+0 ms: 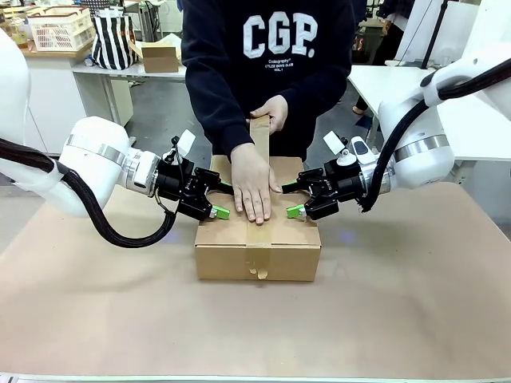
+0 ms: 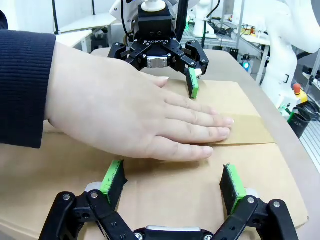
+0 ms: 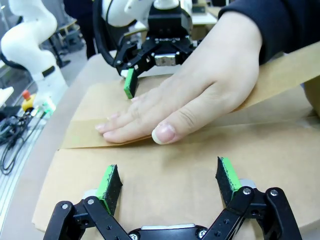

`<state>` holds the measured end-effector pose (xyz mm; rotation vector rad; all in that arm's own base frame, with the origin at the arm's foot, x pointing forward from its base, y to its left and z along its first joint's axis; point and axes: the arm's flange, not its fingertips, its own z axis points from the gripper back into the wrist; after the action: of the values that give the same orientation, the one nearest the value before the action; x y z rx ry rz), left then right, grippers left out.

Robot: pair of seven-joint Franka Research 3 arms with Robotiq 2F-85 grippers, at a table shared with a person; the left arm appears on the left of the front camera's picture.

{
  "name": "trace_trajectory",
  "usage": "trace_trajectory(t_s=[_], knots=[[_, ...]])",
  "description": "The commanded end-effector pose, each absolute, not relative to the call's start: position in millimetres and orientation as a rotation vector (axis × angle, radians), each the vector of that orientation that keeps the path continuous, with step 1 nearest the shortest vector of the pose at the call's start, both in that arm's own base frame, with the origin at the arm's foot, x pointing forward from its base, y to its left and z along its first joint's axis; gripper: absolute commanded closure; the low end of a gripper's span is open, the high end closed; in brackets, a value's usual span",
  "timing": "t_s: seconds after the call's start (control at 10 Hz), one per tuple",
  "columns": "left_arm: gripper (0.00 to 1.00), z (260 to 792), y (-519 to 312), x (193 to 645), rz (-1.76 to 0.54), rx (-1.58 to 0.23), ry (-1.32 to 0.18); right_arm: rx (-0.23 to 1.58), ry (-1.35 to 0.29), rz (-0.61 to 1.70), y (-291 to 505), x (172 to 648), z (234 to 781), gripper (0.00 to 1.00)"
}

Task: Pack the gift set into the box.
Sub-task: Press and hold the closed box until the human finishes sealing it.

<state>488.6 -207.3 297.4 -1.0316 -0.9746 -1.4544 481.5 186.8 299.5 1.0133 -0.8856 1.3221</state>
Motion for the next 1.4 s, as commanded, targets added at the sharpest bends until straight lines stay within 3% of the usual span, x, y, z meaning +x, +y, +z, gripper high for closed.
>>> trace_trajectory(t_s=[0.0,1.3], knots=[[0.00,293.8,-206.2,486.7,-1.446,-1.031,-0.981,1.009,-0.878,1.320,187.1,480.9,297.3,0.00],[0.00,293.8,-206.2,486.7,-1.446,-1.031,-0.981,1.009,-0.878,1.320,187.1,480.9,297.3,0.00]])
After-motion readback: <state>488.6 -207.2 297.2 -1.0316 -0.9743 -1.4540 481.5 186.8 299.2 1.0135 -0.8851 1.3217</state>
